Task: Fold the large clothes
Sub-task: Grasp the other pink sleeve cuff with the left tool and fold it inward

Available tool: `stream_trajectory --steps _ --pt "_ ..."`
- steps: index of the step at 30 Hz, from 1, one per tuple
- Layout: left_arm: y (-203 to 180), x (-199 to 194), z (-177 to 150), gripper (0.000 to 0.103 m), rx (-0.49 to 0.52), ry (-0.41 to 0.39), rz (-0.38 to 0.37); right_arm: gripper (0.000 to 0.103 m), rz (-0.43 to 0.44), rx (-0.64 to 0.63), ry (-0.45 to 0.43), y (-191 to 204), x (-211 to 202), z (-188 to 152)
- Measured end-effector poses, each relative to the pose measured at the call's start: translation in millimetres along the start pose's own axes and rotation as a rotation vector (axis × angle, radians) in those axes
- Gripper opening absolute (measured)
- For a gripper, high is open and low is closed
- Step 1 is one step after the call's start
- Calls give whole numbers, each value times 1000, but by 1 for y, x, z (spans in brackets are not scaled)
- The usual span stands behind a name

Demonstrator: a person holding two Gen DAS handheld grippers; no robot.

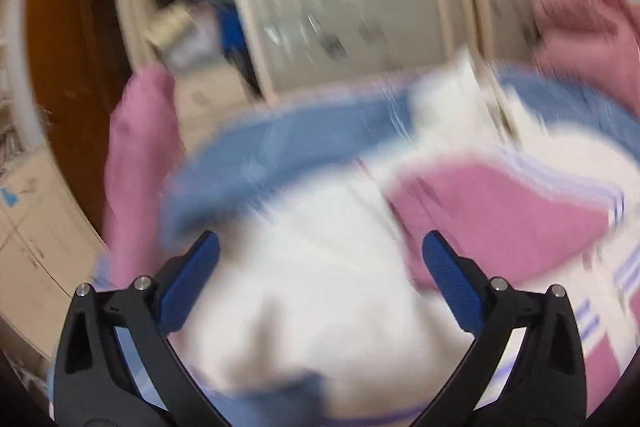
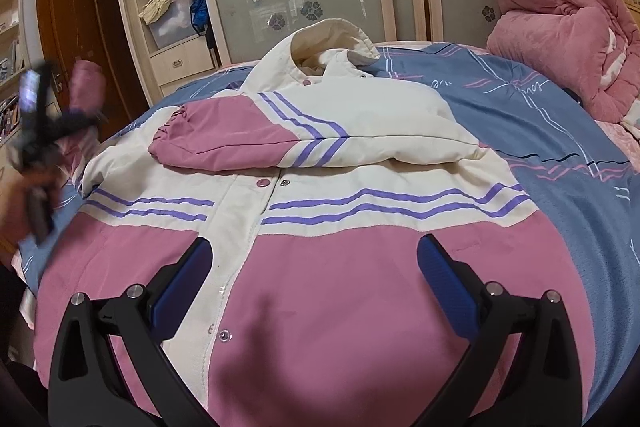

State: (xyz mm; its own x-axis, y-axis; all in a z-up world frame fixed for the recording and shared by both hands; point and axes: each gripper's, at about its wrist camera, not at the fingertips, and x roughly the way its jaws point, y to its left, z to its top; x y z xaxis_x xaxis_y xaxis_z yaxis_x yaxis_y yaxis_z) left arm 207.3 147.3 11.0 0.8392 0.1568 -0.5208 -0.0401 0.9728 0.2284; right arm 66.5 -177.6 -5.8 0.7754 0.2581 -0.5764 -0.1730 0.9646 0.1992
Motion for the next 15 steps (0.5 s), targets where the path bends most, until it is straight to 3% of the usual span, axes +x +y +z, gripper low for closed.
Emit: stream_trajectory --steps 1,3,5,7,11,15 --pt "-13 5 -7 101 25 32 -13 102 6 1 -5 0 -2 0" --pt "-26 -7 -15 101 31 15 -73 102 13 -2 -16 1 -7 2" --pt "-28 -37 -17 101 -10 -50 -191 102 17 -3 -19 1 -8 3" --pt "-24 -66 -20 101 -75 -105 -237 102 22 4 -21 1 -10 3" --pt "-10 -120 -31 101 -211 -151 -166 102 31 13 -23 1 -11 4" --pt "13 -147 -50 101 -345 -175 -83 102 73 32 4 4 -9 0"
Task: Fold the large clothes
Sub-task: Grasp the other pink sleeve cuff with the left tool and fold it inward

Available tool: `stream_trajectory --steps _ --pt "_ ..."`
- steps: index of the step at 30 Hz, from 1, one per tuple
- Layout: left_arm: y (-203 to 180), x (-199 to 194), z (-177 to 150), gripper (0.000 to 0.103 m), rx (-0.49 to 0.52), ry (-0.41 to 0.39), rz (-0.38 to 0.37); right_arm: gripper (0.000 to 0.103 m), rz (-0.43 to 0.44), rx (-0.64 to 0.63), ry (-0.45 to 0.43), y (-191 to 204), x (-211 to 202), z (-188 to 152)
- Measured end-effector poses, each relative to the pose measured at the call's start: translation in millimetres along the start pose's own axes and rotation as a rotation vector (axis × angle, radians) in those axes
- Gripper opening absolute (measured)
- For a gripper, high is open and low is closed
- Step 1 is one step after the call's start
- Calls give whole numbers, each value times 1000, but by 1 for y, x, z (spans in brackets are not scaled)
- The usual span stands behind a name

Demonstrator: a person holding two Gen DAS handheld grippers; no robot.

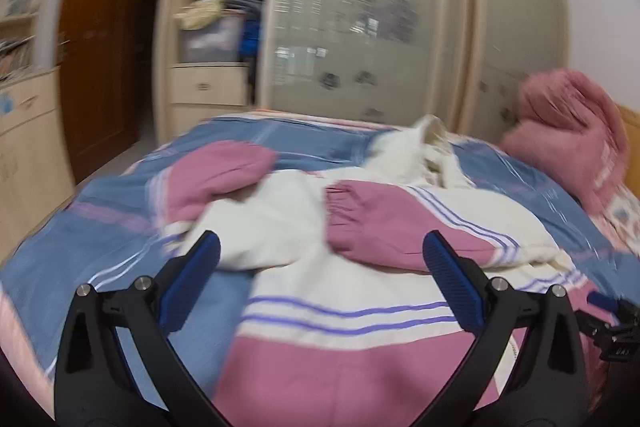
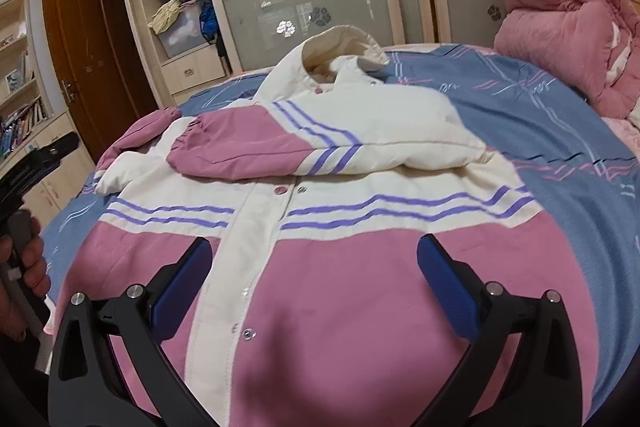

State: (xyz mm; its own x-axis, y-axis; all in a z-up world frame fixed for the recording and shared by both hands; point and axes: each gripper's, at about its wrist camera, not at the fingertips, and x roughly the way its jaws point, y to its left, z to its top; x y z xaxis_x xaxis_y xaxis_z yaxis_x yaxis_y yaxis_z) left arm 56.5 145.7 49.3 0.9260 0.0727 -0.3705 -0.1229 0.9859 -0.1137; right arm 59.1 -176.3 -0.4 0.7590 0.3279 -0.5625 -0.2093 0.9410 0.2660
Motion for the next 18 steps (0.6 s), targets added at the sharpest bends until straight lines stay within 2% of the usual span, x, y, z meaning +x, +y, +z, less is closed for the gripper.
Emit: stream_trajectory --steps 3,5,7,10,14,18 --pt "15 -8 -8 101 -27 8 95 102 42 24 19 1 4 -3" --pt "26 -1 -6 101 -61 36 113 102 61 46 31 1 8 -5" --pt "30 6 -5 101 -87 58 84 102 46 44 35 3 12 -7" --pt "26 15 -5 101 -57 79 84 102 41 47 39 4 16 -9" --pt "18 28 -5 101 -49 138 16 102 50 97 31 -1 11 -8" --pt "14 29 -3 101 18 151 11 102 115 186 68 2 10 3"
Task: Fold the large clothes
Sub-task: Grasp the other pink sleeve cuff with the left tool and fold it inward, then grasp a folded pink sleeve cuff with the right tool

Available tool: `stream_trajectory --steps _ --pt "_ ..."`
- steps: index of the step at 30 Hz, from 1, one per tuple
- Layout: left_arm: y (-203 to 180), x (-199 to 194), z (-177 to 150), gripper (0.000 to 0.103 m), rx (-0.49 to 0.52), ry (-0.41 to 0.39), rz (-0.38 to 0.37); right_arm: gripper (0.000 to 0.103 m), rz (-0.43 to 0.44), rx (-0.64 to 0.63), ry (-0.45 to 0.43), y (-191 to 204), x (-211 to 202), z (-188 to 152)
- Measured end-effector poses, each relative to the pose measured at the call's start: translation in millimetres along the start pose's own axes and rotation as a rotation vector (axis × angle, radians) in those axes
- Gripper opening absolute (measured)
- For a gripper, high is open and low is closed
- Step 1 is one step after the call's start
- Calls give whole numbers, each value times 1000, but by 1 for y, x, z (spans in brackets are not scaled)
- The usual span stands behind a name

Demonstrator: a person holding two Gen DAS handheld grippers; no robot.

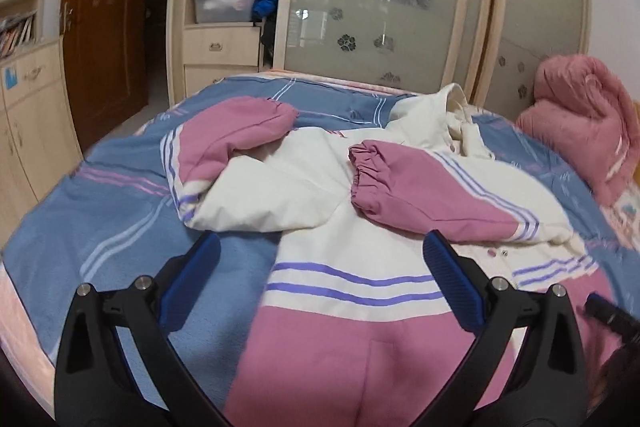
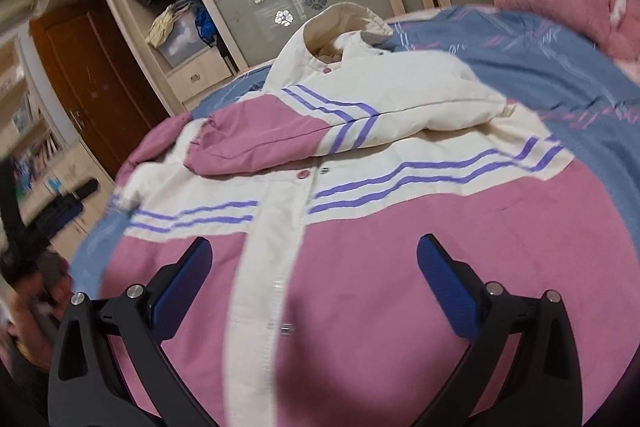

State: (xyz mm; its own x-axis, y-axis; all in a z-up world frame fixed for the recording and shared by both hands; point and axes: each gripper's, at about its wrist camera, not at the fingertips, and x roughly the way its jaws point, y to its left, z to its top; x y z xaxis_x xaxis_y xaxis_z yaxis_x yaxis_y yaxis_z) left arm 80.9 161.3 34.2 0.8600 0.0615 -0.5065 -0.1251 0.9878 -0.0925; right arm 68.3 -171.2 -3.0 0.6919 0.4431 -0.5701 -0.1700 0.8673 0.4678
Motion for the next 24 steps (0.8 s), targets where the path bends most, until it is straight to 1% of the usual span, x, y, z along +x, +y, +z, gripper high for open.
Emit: stream_trajectory --steps 2,4,6,8,9,10,12,14,16,18,20,21,22,24 --pt "4 -2 3 101 5 -6 8 102 32 19 25 13 4 12" --pt "13 -2 6 101 -24 -5 -1 102 69 17 38 37 11 35" --pt "26 0 8 101 -76 8 -12 102 140 22 52 60 22 60" --pt "36 1 9 101 -116 23 -18 96 229 47 94 90 47 95" --pt "42 1 10 101 -139 30 -23 90 253 54 111 99 56 106" --pt "46 1 10 101 -150 34 -25 84 291 73 140 112 75 121" --pt "52 -1 11 101 -155 35 -22 79 359 122 209 137 118 145" --pt "56 -3 11 101 -143 33 -2 79 389 132 275 162 155 159" --pt "61 -3 12 101 -130 30 20 79 393 126 310 181 186 170" --pt "68 -3 13 101 -132 29 28 79 387 161 340 194 221 176" --pt "78 -3 14 101 -152 29 31 73 371 170 375 203 247 178" --pt "85 -2 15 101 -167 27 31 64 354 170 387 206 259 179" --pt "90 -1 16 101 -175 28 35 58 329 173 399 209 273 178" --pt "100 1 19 101 -191 26 45 57 308 174 408 213 291 177"
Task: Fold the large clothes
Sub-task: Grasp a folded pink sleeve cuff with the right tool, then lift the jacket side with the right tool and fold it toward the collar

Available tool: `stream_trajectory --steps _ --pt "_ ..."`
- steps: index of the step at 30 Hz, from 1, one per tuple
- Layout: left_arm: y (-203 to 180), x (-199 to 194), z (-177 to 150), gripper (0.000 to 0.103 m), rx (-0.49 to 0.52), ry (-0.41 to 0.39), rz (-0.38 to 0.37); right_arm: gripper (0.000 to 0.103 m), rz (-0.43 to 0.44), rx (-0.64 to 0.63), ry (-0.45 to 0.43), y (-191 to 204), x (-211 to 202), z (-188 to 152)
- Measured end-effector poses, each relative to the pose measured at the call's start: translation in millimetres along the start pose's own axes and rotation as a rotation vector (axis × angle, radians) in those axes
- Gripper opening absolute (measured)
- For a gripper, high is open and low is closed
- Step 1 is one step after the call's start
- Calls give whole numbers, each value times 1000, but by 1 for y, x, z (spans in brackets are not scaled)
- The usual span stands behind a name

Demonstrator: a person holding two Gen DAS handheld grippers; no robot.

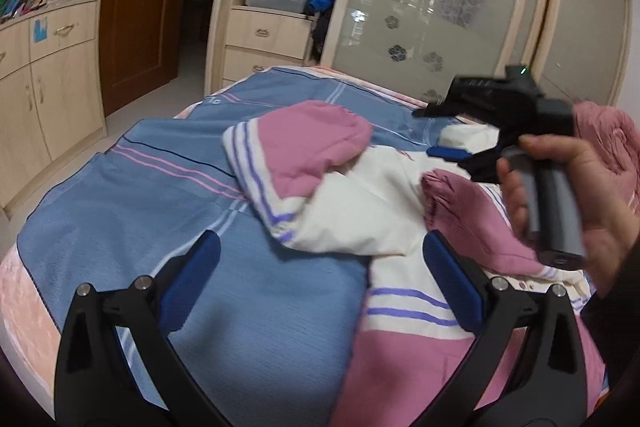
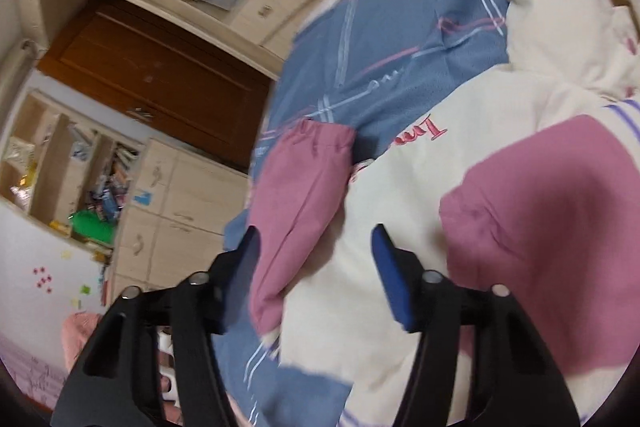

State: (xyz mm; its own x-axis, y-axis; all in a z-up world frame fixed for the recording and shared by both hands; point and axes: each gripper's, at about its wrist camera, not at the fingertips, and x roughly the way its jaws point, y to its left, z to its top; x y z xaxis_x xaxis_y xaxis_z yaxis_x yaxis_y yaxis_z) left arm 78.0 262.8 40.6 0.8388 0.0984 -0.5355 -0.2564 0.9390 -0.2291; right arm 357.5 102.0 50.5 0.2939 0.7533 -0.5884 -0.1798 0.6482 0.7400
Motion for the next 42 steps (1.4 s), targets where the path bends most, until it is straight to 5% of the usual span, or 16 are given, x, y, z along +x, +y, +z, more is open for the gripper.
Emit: stream_trajectory --steps 14,19,31,38,42 --pt "33 -1 13 101 -75 -21 15 52 -107 -2 19 6 92 36" --pt "34 -1 15 101 -76 -29 19 12 -94 -70 14 17 95 29" --pt "27 2 15 101 -81 -34 -14 10 73 -199 -236 57 -35 29" --pt "12 2 12 101 -28 -40 -36 10 -1 -124 -405 -13 -114 14" --pt "7 0 11 101 -11 -47 -47 12 -45 -80 -393 -68 -125 -10"
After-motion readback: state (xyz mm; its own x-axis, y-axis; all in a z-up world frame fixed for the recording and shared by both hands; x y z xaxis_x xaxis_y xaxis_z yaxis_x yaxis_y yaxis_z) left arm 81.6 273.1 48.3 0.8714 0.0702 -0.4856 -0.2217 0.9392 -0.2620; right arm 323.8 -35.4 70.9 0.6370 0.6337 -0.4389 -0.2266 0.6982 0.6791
